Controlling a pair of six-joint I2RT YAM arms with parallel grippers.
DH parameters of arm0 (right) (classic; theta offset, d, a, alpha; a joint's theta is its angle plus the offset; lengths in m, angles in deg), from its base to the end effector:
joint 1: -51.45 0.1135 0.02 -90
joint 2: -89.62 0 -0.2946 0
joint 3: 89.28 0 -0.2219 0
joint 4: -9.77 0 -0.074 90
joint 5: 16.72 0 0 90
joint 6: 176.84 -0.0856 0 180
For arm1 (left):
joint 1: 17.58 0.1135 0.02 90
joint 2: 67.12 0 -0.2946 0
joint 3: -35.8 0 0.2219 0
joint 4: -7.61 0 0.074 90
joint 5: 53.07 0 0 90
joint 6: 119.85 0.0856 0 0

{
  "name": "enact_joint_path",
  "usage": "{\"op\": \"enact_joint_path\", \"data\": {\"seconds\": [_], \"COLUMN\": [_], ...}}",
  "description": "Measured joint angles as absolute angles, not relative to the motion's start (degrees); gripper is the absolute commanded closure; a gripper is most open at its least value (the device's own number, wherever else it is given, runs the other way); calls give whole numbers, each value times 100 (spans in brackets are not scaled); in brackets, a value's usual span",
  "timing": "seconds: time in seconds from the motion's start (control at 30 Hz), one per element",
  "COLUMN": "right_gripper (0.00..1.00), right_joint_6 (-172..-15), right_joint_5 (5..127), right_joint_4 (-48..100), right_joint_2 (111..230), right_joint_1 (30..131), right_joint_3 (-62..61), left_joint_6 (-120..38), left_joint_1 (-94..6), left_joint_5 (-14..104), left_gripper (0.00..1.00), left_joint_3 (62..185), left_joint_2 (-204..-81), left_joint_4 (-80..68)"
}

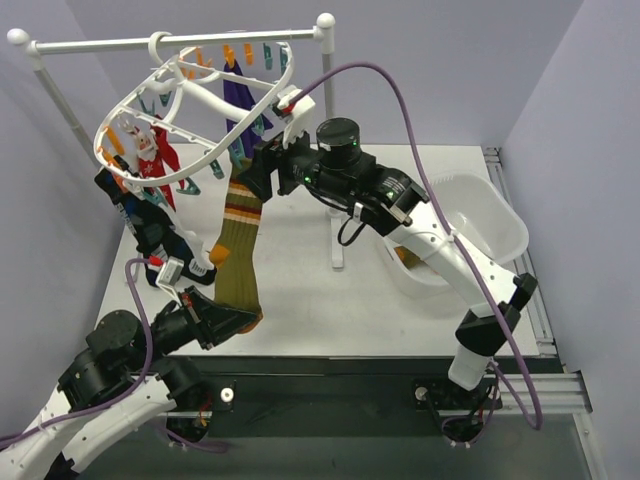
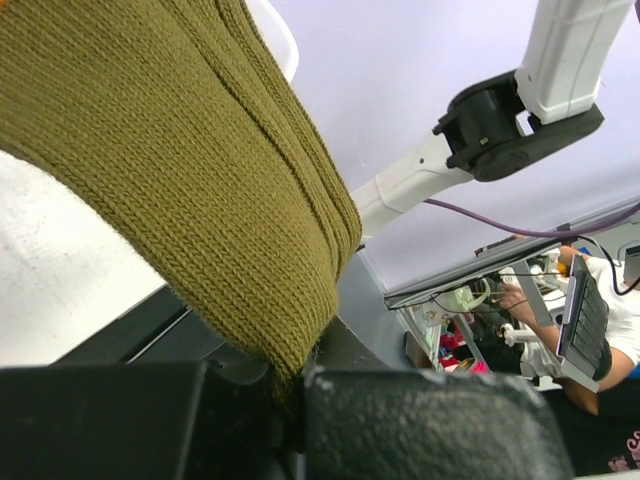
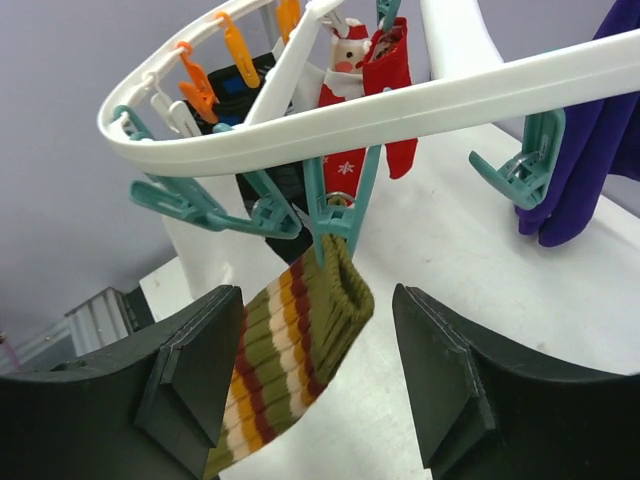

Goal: Remove the socks clipped to the hanger

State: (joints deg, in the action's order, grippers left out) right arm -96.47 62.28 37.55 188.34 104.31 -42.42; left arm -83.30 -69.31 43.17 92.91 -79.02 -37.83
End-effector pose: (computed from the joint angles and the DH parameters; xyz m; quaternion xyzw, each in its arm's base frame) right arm 0.2313 0.3325 0.5484 -0.3104 0.5890 0.4401 0.6025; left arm 0.0219 -0.0428 0.3311 0.0278 0.7080 -0.5831 0.3974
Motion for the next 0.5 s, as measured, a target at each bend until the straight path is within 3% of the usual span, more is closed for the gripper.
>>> {"op": "enact_joint_path", "data": {"seconds": [0.13,0.27,0.5], "right_gripper": [44,54,50], "right_joint_6": [-9433,-9317,-9273], "right_joint_5": [6280,6392,6471], "right_joint_4": [3762,3716,3270], "right_joint_2": [19193,19339,19444], "right_joint_1": [10431,10414,10322], "right_joint_3": [-4445,-4445,-4445], "left_joint_6": [-8367,-8393,-8498], "left_joint_1": [-6931,-6931,-6931], "left_joint_5": [4389,4450,4537], "left_gripper": [100,100,100], "left_joint_3": [9265,9195,9082], "left_joint_2": [-7900,-7895,-7895], "left_joint_4": [-3738,-3714,-3508]}}
